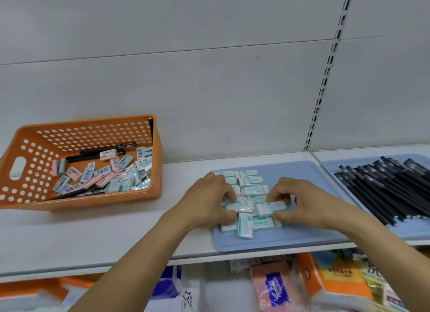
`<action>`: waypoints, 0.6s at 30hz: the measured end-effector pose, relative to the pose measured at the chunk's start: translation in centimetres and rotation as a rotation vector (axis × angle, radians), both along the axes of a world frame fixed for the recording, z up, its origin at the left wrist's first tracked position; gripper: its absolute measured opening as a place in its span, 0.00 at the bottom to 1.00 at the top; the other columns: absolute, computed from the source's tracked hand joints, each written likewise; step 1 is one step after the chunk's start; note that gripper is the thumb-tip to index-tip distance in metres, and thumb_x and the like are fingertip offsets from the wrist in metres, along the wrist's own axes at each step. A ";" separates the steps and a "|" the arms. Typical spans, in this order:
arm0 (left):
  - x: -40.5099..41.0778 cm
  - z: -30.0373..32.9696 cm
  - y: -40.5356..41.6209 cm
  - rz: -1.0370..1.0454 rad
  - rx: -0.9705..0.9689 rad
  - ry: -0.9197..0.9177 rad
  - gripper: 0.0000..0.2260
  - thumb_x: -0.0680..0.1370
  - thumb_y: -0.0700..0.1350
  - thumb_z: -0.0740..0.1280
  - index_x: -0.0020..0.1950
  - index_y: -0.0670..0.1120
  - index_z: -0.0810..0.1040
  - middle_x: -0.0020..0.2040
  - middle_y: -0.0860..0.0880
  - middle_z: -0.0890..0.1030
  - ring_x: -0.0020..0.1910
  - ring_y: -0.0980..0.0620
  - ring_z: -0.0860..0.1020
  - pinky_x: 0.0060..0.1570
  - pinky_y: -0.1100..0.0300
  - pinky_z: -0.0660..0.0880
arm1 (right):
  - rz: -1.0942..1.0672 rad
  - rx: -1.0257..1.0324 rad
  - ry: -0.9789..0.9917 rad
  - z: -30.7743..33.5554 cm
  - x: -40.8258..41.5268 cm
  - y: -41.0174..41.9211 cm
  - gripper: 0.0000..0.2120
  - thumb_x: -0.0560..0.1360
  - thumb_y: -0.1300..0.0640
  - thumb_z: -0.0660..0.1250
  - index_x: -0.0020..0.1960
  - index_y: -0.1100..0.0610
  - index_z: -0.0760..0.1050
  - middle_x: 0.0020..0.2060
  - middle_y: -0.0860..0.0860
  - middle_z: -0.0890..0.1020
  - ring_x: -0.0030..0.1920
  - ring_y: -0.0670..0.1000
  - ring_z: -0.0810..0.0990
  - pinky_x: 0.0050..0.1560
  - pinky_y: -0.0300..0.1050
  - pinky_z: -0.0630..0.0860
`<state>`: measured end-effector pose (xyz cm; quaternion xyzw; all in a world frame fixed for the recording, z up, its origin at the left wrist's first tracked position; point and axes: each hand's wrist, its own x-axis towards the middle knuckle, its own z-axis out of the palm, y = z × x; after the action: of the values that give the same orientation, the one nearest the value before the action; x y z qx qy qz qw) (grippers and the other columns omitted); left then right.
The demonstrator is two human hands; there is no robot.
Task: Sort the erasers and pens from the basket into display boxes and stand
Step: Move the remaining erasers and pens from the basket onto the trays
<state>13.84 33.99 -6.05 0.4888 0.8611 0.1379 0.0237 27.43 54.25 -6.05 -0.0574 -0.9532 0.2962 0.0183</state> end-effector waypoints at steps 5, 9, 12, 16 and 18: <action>0.1 -0.3 -1.5 0.134 0.059 0.038 0.12 0.72 0.53 0.70 0.55 0.53 0.79 0.49 0.55 0.76 0.50 0.54 0.73 0.50 0.57 0.72 | -0.046 0.029 0.105 -0.7 -1.6 -1.0 0.11 0.72 0.51 0.73 0.54 0.44 0.77 0.46 0.42 0.74 0.43 0.43 0.74 0.43 0.34 0.68; 0.3 -1.2 -2.1 0.194 0.163 0.036 0.11 0.76 0.52 0.68 0.58 0.54 0.78 0.51 0.56 0.75 0.49 0.57 0.73 0.47 0.61 0.71 | -0.059 0.152 0.180 -1.1 -1.7 -2.2 0.10 0.77 0.47 0.66 0.58 0.44 0.77 0.46 0.39 0.71 0.43 0.41 0.73 0.41 0.34 0.67; 0.0 -2.1 -2.5 0.206 0.313 0.027 0.11 0.76 0.52 0.69 0.58 0.54 0.77 0.54 0.57 0.73 0.54 0.59 0.70 0.50 0.65 0.70 | -0.050 0.193 0.239 0.8 -0.4 -4.3 0.11 0.74 0.38 0.63 0.45 0.44 0.76 0.40 0.42 0.75 0.40 0.42 0.74 0.40 0.41 0.70; -0.6 -2.6 -2.0 0.111 0.270 -0.136 0.24 0.77 0.52 0.68 0.72 0.53 0.68 0.71 0.57 0.68 0.69 0.58 0.65 0.66 0.65 0.63 | 0.036 0.453 0.019 0.9 0.4 -7.8 0.22 0.69 0.31 0.63 0.53 0.46 0.71 0.48 0.43 0.77 0.47 0.45 0.75 0.46 0.43 0.73; -0.8 -2.8 -1.8 0.091 0.216 -0.182 0.22 0.78 0.51 0.67 0.72 0.52 0.70 0.72 0.56 0.68 0.70 0.58 0.66 0.65 0.67 0.61 | 0.039 0.422 0.039 0.6 0.5 -7.9 0.16 0.73 0.38 0.64 0.55 0.46 0.71 0.51 0.43 0.77 0.49 0.45 0.75 0.48 0.42 0.72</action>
<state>12.99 32.18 -8.82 0.4343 0.8570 0.2743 0.0428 27.88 46.37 -5.43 -0.0278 -0.9945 0.0914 0.0428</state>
